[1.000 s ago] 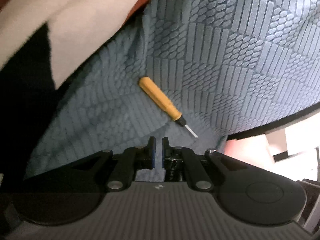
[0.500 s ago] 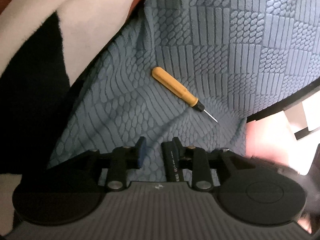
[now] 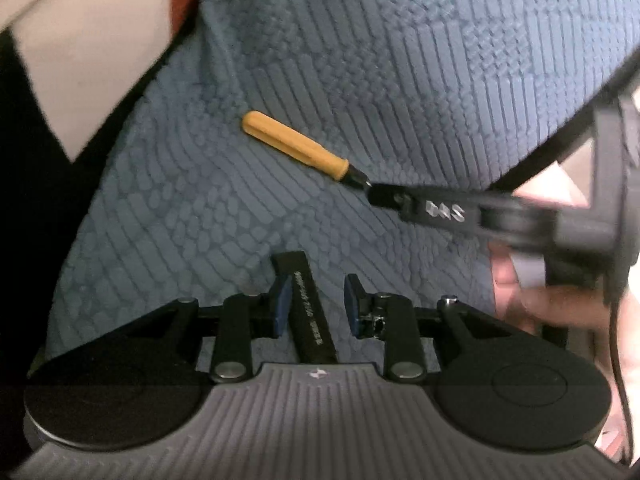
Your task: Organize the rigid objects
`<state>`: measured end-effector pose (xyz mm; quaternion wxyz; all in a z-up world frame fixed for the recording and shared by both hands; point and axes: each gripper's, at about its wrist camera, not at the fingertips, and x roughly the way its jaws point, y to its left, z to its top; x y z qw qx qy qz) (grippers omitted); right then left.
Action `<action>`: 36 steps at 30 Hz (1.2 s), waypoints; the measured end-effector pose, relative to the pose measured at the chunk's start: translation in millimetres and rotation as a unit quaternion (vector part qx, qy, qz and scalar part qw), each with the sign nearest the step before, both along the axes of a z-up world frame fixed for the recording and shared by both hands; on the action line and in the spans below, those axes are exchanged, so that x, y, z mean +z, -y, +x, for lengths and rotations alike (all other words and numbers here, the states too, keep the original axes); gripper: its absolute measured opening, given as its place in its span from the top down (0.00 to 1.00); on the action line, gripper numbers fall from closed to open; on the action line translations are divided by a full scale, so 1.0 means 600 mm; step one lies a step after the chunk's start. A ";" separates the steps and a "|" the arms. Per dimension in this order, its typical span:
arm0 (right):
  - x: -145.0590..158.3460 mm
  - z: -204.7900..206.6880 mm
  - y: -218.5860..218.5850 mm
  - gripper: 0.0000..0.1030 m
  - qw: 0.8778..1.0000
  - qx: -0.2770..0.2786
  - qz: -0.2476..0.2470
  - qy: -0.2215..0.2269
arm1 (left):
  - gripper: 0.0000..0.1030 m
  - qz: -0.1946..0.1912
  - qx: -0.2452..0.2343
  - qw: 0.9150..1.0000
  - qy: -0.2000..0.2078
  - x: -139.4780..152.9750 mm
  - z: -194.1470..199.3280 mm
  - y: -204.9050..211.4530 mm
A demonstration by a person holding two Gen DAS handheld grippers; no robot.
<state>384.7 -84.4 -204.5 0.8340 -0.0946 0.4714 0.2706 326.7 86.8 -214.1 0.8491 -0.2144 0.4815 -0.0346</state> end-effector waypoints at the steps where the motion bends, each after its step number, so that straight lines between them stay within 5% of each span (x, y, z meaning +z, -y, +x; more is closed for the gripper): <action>1: -0.004 0.004 -0.002 0.53 1.000 0.005 -0.004 0.001 | 0.69 0.008 -0.004 1.000 0.000 -0.003 -0.001 0.007; 6: -0.025 0.014 -0.007 0.60 1.000 0.014 -0.013 -0.004 | 0.69 0.053 -0.009 0.998 0.013 -0.011 -0.008 0.032; 8: -0.026 0.014 -0.007 0.76 1.000 0.015 -0.006 -0.013 | 0.69 0.061 -0.010 0.998 0.015 -0.013 -0.011 0.035; 11: -0.020 0.001 -0.005 0.83 0.999 0.036 -0.014 -0.014 | 0.69 0.075 -0.015 0.997 0.019 -0.014 -0.013 0.042; 22: 0.008 -0.081 -0.008 0.91 0.997 0.061 -0.043 -0.017 | 0.72 0.117 -0.032 0.992 0.027 -0.026 -0.041 0.067; 36: 0.070 -0.184 0.041 0.93 0.999 0.010 -0.028 0.015 | 0.92 0.060 -0.022 0.998 0.029 -0.011 -0.104 0.043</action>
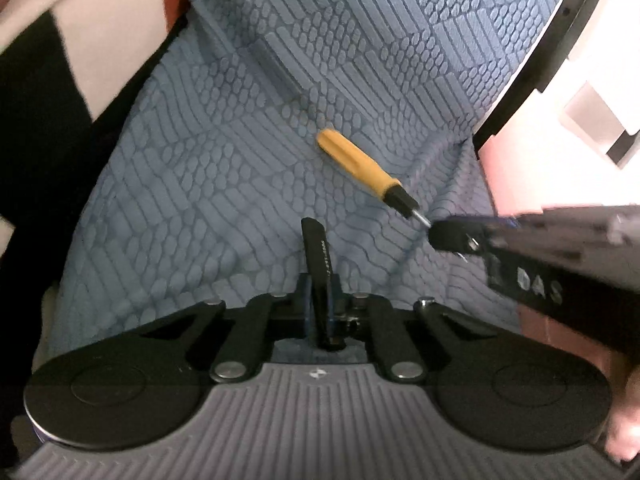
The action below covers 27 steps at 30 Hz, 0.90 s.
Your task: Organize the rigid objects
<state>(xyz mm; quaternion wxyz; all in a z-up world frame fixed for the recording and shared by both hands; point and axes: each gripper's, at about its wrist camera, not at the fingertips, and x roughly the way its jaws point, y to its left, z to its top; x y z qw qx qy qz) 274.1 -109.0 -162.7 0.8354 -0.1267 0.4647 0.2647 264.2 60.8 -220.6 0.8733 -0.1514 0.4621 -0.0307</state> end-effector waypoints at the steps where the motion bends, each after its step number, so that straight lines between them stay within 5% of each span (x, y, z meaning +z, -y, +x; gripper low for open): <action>1: 0.004 -0.011 0.004 0.93 1.000 -0.002 -0.003 0.008 | 0.92 -0.005 0.002 1.000 0.003 0.003 -0.007 -0.003; 13: 0.015 -0.108 0.030 0.93 0.999 -0.025 0.008 0.038 | 0.98 -0.076 0.029 0.997 0.020 0.022 -0.067 -0.025; 21: -0.030 -0.154 0.064 0.93 0.997 -0.064 0.034 -0.009 | 0.97 -0.081 0.066 0.994 0.000 0.003 -0.050 -0.048; 23: -0.028 -0.159 0.063 0.92 0.998 -0.055 0.040 -0.004 | 0.92 -0.084 0.072 0.994 -0.011 -0.003 -0.042 -0.049; 25: -0.025 -0.159 0.064 0.91 0.998 -0.053 0.046 0.001 | 0.71 -0.088 0.073 0.993 -0.014 -0.006 -0.035 -0.048; 27: -0.027 -0.158 0.068 0.91 0.997 -0.056 0.053 0.006 | 0.63 -0.077 0.073 0.994 -0.006 -0.002 -0.031 -0.042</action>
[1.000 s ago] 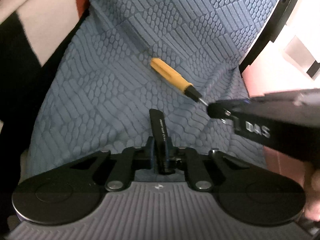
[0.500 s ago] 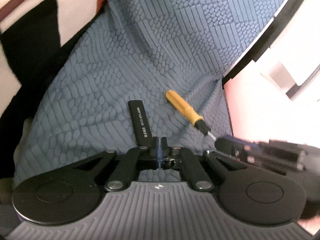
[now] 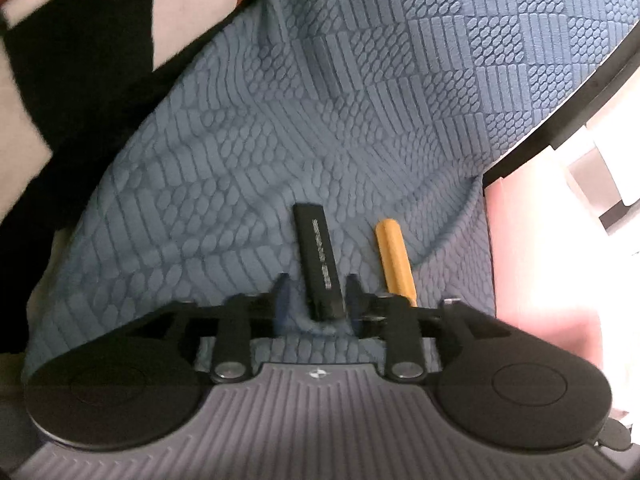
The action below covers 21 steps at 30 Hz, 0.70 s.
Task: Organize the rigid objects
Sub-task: 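Lift the USB stick with the left gripper while the right lifts the yellow-handled screwdriver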
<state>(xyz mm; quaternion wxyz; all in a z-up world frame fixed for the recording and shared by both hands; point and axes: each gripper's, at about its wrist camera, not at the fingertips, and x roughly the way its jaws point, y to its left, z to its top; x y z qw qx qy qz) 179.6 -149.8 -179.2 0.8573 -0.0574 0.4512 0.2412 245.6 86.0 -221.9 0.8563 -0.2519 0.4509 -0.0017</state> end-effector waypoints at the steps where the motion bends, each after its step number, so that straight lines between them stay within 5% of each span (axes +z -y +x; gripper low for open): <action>1: -0.002 0.002 0.001 0.90 1.000 -0.002 0.005 0.002 | 0.63 0.005 -0.001 1.000 0.003 0.002 0.002 0.003; 5: -0.008 0.020 -0.006 0.68 1.000 -0.009 0.014 0.010 | 0.63 0.003 -0.005 1.000 0.004 -0.001 0.018 0.005; 12: -0.017 0.065 -0.032 0.70 0.999 0.000 0.035 0.011 | 0.63 -0.056 0.021 0.998 -0.017 -0.027 0.051 -0.024; 17: -0.038 0.087 -0.056 0.69 1.000 0.010 0.001 0.007 | 0.63 -0.123 0.059 0.990 -0.025 -0.040 0.054 -0.051; 21: -0.049 0.087 -0.068 0.82 0.999 0.014 -0.026 0.014 | 0.63 -0.161 0.069 0.984 -0.029 -0.049 0.057 -0.064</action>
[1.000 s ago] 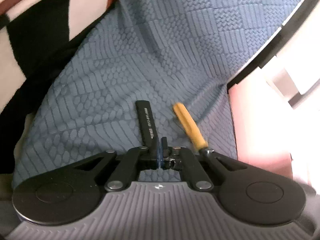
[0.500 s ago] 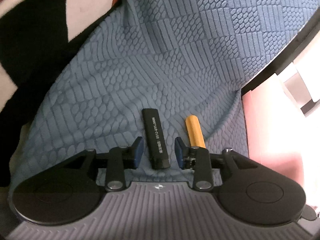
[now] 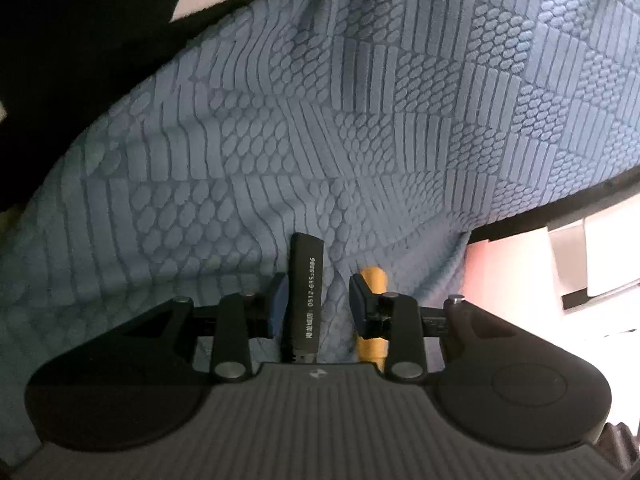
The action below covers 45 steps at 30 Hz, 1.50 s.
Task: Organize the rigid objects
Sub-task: 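Lift the USB stick with the left gripper while the right lifts the yellow-handled screwdriver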
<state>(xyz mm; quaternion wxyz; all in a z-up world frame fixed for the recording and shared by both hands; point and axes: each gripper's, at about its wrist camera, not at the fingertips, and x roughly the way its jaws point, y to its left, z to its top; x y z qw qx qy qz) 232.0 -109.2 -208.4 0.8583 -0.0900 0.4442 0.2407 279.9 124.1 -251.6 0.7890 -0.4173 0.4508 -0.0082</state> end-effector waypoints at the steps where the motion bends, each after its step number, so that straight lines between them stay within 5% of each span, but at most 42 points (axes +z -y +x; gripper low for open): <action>1: 0.001 0.001 -0.001 0.82 1.000 0.001 0.002 0.000 | 0.63 -0.007 -0.001 1.000 0.003 -0.002 0.001 -0.001; 6: -0.002 0.009 -0.001 0.82 1.000 -0.004 0.014 -0.004 | 0.63 -0.033 -0.008 0.999 0.009 -0.005 0.007 0.006; 20: -0.003 0.014 0.002 0.82 0.999 -0.024 0.036 -0.019 | 0.64 -0.005 -0.029 0.999 0.020 -0.006 0.008 0.032; 29: -0.006 0.017 0.007 0.82 0.998 -0.038 0.050 -0.030 | 0.66 -0.070 -0.023 0.996 0.043 -0.001 0.010 0.034; 38: -0.004 0.016 0.005 0.81 0.998 -0.037 0.048 -0.029 | 0.66 -0.007 -0.031 0.999 0.021 0.008 0.014 0.051; 42: -0.007 0.015 0.000 0.80 0.999 -0.027 0.033 -0.025 | 0.66 0.063 -0.072 0.995 0.029 0.023 0.017 0.076; 45: -0.008 0.014 -0.004 0.80 0.999 -0.024 0.024 -0.022 | 0.75 0.118 -0.099 0.987 0.035 0.031 0.019 0.096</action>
